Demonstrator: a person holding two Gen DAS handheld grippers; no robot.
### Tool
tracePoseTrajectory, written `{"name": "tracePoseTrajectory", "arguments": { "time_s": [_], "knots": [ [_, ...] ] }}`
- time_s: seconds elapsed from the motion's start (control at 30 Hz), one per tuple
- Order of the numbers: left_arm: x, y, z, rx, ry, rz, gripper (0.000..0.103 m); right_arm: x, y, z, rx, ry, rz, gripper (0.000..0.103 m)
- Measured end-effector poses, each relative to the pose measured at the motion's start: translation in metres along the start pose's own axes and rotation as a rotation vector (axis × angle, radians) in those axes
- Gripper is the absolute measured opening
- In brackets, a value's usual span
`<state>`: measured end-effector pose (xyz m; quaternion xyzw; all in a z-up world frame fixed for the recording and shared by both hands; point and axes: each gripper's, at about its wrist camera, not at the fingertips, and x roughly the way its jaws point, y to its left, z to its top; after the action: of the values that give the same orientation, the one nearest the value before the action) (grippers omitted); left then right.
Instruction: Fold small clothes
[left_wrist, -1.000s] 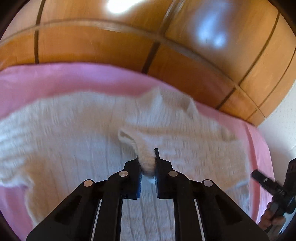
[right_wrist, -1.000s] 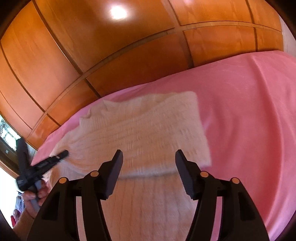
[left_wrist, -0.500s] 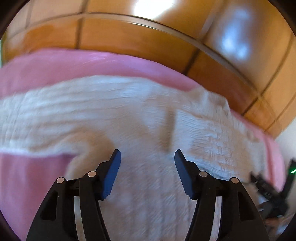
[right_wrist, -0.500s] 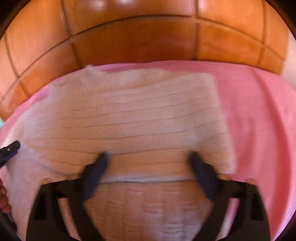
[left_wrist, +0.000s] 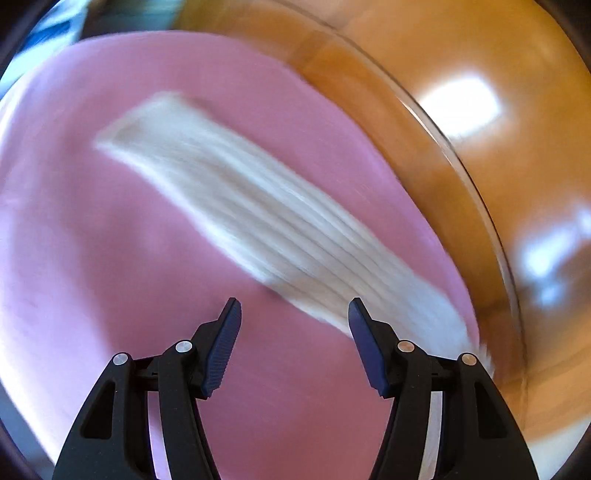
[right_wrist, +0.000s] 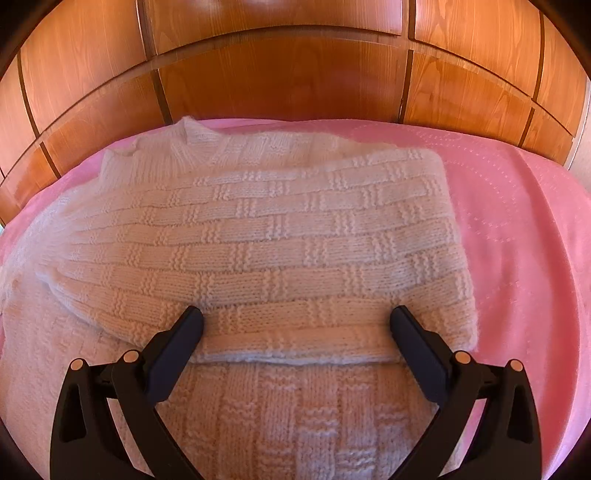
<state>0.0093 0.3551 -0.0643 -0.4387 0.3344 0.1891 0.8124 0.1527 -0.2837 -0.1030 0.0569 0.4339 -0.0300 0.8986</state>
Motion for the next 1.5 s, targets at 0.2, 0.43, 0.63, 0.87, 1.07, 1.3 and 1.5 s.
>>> {"name": "tracePoseTrajectory", "arguments": {
  "time_s": [0.2,0.43,0.63,0.87,1.07,1.3,1.5],
  "knots": [
    [0.006,0.050,0.047,-0.183,-0.057,0.050,0.048,-0.002,0.001,-0.001,-0.006,-0.002,-0.009,0.101],
    [0.022,0.023,0.072,-0.110,-0.057,0.104,0.007,0.000,0.002,-0.001,-0.013,0.001,-0.017,0.101],
    [0.004,-0.066,0.045,0.116,-0.035,-0.109,0.007,0.002,0.001,0.001,-0.019,0.003,-0.019,0.101],
    [-0.003,-0.209,-0.078,0.476,0.091,-0.349,0.007,0.003,0.000,0.001,-0.016,0.003,-0.014,0.101],
    [0.013,-0.262,-0.207,0.746,0.290,-0.407,0.027,0.003,-0.004,0.002,-0.005,0.000,0.002,0.101],
    [-0.006,-0.199,-0.230,0.787,0.277,-0.314,0.040,-0.002,-0.004,0.003,0.001,-0.002,0.009,0.101],
    [-0.008,-0.147,-0.213,0.781,0.219,-0.224,0.040,-0.041,0.028,0.006,0.000,-0.042,0.232,0.070]
  ]
}}
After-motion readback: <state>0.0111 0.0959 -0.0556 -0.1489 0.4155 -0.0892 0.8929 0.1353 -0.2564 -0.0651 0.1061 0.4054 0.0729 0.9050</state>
